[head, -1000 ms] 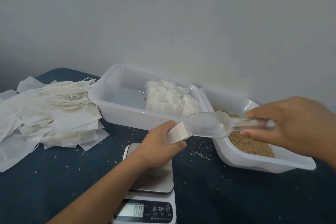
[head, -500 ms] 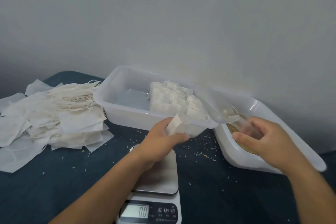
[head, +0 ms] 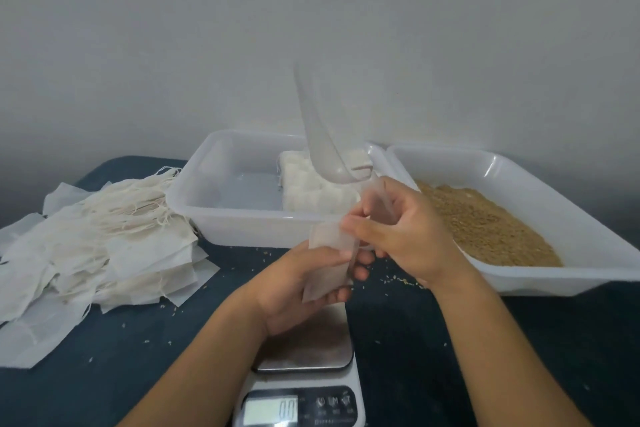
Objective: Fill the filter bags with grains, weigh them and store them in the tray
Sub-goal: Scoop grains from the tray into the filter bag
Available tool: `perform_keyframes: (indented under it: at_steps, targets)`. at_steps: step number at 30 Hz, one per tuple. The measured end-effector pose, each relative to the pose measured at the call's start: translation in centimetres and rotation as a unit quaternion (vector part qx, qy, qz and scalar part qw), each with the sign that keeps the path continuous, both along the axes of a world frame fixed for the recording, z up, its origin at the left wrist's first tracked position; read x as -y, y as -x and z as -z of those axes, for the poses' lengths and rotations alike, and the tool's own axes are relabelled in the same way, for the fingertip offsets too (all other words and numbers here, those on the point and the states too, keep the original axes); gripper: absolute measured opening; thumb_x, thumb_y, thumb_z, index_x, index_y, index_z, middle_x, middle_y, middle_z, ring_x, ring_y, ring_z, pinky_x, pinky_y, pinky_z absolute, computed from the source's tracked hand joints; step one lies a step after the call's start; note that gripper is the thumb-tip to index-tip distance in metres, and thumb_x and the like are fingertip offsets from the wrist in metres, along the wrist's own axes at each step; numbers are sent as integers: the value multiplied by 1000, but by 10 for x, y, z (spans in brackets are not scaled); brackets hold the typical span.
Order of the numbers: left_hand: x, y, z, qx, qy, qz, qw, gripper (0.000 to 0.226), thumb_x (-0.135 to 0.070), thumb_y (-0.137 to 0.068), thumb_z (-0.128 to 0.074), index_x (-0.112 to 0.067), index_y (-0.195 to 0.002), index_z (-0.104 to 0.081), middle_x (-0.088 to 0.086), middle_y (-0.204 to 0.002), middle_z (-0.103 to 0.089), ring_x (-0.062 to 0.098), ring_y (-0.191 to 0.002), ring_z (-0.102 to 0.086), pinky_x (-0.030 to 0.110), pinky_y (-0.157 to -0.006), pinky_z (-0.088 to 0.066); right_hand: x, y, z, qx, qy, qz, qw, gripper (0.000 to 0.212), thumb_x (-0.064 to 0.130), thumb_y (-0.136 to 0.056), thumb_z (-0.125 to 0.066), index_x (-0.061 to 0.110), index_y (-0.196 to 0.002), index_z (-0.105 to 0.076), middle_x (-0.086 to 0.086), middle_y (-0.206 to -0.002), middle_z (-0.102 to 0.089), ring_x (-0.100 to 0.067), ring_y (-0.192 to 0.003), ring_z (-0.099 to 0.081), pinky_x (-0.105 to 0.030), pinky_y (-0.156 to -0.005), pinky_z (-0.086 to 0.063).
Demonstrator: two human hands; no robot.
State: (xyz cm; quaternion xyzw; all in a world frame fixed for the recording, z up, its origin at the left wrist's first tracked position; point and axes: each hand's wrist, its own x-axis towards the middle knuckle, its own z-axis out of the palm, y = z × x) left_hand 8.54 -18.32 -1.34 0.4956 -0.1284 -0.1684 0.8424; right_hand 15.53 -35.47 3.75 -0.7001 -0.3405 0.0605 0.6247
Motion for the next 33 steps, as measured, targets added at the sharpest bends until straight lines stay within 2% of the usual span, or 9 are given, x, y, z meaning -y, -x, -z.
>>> perform_keyframes:
  at_steps: [4,7,13,17,21,25,28,31,33]
  targets:
    - [1,-2,2,-16,28,7,999,55,-46,-86,-75,-19,-134,-68,8,-137,-65,25,-128,-62,37,-97,-54,-1,4,-2,20,-22,82,996,26,28,-79,-84,18,-83,-61,2,-82,-74,-10,-65,-67,-22,-49,-50]
    - [5,-3,0,-17,26,0,1000,52,-45,-93,-68,-18,-137,-66,12,-143,-62,29,-133,-59,40,-103,-53,-2,6,-11,54,2,130,990,24,42,-74,-83,31,-78,-63,5,-82,-73,-11,-69,-68,-24,-52,-51]
    - [11,-4,-7,-35,61,-75,995,43,-34,-97,-63,-6,-128,-68,15,-128,-70,25,-111,-70,30,-82,-61,1,8,-18,58,-5,158,986,24,30,-87,-84,21,-79,-62,-3,-83,-71,-5,-47,-55,-20,-45,-46]
    - [7,-5,-6,-40,74,-91,992,40,-34,-99,-60,-6,-126,-70,18,-129,-69,28,-115,-70,30,-82,-61,3,11,-13,9,-10,118,993,23,20,-88,-81,12,-84,-60,9,-80,-74,-3,-44,-56,-17,-41,-45]
    - [3,-5,-4,3,-27,-124,992,40,-42,-98,-59,-16,-127,-71,12,-128,-71,29,-120,-67,36,-91,-58,1,12,-3,52,-24,125,991,30,11,-88,-81,25,-76,-58,14,-64,-62,-2,-44,-55,-16,-42,-44]
    - [-6,-3,-3,155,-224,-217,937,37,-37,-88,-74,-18,-120,-70,2,-113,-76,18,-106,-72,26,-89,-57,5,15,9,64,-24,129,989,25,24,-83,-81,31,-75,-59,10,-65,-60,-8,-43,-52,-20,-44,-45]
    - [-16,0,-2,179,-226,-262,921,8,-22,-89,-75,-16,-93,-71,-1,-87,-73,10,-78,-68,19,-71,-54,8,20,19,63,-12,119,991,29,19,-86,-83,28,-75,-57,10,-65,-60,-7,-44,-53,-19,-45,-46]
    - [-27,8,-2,171,-243,-262,918,6,-21,-86,-74,-24,-82,-71,-3,-80,-70,12,-75,-64,26,-69,-53,9,27,26,52,15,106,993,32,20,-88,-83,29,-74,-56,11,-68,-59,-6,-48,-54,-19,-46,-47]
    - [-35,17,-3,174,-251,-240,922,9,-20,-84,-76,-27,-85,-73,-5,-84,-72,10,-76,-65,22,-71,-52,8,31,29,39,26,95,994,32,23,-87,-84,26,-73,-55,9,-69,-59,-9,-48,-54,-20,-47,-47]
